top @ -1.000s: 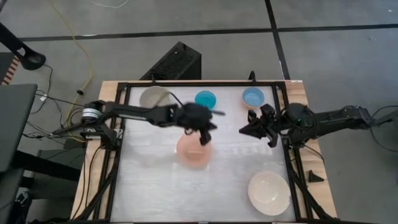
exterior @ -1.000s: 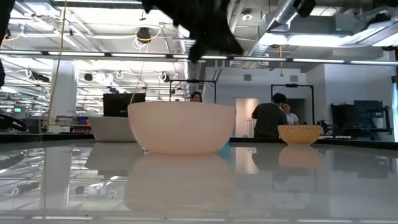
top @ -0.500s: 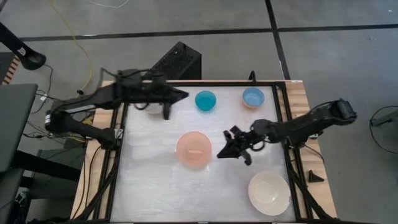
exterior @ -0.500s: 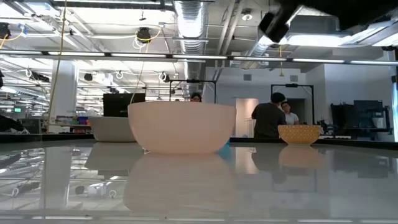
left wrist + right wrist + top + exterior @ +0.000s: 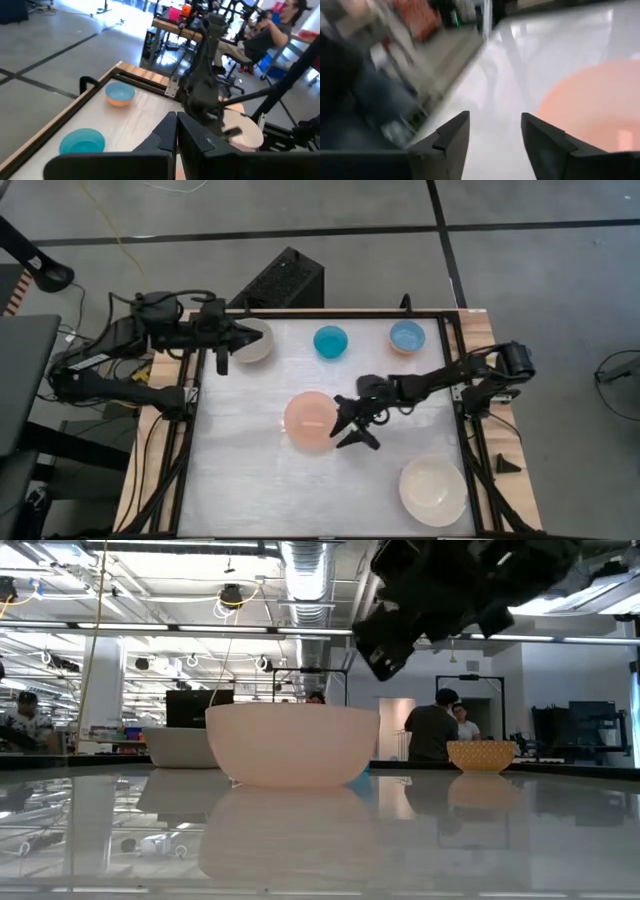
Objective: Nest bowls inside each other
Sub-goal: Stack the orange bowl on top of the white bowl
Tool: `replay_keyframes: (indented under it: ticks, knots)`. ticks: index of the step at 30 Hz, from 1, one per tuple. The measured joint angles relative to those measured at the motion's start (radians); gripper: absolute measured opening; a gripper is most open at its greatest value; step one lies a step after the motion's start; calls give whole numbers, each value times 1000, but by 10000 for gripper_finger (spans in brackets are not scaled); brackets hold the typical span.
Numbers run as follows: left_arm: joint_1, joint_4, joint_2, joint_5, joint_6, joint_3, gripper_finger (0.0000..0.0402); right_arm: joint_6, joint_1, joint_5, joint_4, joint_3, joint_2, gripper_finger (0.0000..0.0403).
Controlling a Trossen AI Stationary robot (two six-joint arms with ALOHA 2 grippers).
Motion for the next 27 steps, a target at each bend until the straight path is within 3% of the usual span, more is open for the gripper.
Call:
replay_keyframes:
  ticks: [4, 9, 12, 15, 22, 27]
  knots:
    - [0, -16, -11, -6, -9, 0, 0, -270, 19, 69, -312, 147, 75, 222]
    - [0, -20, -8, -9, -8, 0, 0, -434, 40, 214, -521, 277, 177, 205]
    - [0, -28, -7, -28, 3, 0, 0, -441, 48, 345, -574, 330, 235, 187]
    - [0, -37, -7, -34, 6, 0, 0, -438, 48, 389, -612, 376, 277, 160]
    - [0, -51, -8, -34, 27, 0, 0, -388, 17, 390, -737, 452, 279, 34]
    - [0, -72, -8, -27, 54, 0, 0, -254, -40, 302, -773, 458, 179, 32]
